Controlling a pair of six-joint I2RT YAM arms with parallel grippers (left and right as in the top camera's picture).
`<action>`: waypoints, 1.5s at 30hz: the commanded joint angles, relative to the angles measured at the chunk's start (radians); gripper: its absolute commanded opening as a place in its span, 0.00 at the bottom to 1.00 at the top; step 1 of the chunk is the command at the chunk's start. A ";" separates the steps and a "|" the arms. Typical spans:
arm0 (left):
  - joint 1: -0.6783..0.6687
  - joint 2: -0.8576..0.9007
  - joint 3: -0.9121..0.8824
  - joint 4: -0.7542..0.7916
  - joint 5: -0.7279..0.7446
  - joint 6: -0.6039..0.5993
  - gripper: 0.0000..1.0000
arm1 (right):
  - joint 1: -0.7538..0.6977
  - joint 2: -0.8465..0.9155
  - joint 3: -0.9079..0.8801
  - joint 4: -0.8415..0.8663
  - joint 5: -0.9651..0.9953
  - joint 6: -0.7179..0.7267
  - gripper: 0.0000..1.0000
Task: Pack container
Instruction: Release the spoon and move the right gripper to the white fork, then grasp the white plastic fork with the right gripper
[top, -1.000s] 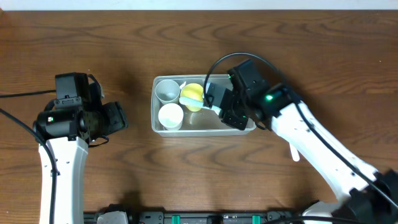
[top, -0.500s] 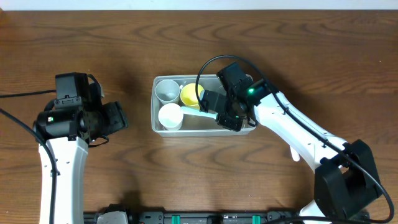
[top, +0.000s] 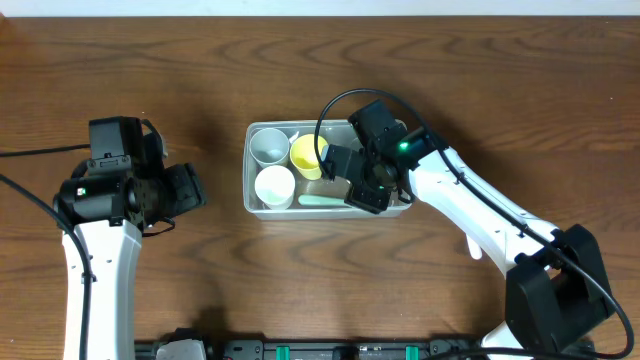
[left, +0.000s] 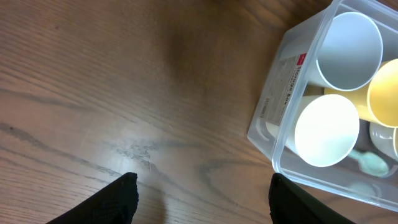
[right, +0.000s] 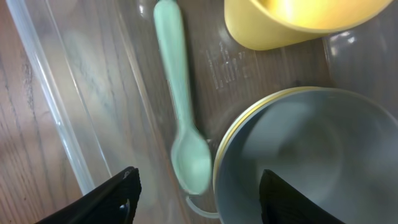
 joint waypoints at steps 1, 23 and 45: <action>0.004 -0.011 -0.007 -0.005 -0.005 -0.002 0.68 | 0.002 -0.003 0.024 0.011 -0.003 0.061 0.61; 0.004 -0.010 -0.007 -0.005 -0.005 -0.002 0.68 | -0.456 -0.402 0.053 -0.124 0.154 1.033 0.79; 0.004 -0.008 -0.007 -0.005 -0.005 -0.002 0.68 | -0.558 0.119 0.048 -0.428 0.121 0.480 0.85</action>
